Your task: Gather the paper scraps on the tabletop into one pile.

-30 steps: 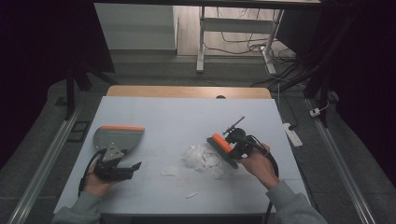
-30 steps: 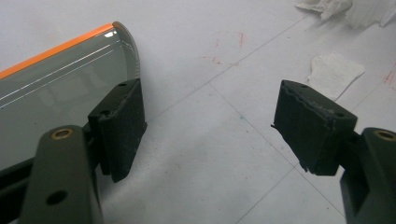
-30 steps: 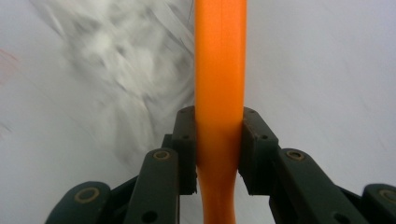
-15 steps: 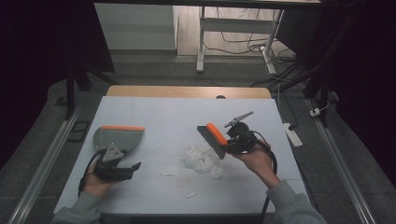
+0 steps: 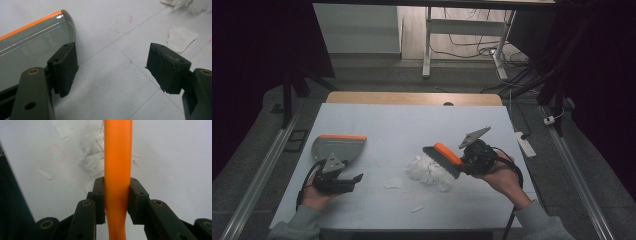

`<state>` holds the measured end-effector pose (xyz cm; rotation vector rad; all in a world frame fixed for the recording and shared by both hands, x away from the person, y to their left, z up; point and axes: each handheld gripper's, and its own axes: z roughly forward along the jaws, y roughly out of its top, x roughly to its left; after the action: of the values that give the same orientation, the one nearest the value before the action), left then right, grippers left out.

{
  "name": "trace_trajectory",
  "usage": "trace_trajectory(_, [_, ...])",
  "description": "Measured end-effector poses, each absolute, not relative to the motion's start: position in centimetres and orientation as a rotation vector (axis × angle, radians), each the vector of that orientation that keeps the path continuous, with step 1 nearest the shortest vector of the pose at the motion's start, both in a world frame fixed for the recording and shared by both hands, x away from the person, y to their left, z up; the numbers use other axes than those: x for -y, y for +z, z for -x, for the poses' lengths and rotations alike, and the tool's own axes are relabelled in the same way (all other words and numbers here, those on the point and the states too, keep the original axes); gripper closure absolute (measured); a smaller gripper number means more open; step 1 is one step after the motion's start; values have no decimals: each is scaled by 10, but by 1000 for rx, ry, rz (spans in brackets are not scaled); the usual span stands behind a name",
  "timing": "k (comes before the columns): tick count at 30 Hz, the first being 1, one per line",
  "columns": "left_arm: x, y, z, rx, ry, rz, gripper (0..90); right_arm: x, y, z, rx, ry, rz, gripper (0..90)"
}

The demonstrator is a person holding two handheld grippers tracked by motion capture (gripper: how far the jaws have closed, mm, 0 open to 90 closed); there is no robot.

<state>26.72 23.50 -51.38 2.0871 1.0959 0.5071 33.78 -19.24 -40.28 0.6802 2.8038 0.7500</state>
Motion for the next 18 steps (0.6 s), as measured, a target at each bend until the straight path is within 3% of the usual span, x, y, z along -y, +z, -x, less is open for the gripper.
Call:
trace_trajectory(10, [-235,-514,-267,-1094,510,-2087,255,123,-419,-300,-2984,612,-345,705])
trace_trajectory(18, [-239,-512,-266,-1101,523,-2068,257,49,-434,-311,-3036,714,-480,705])
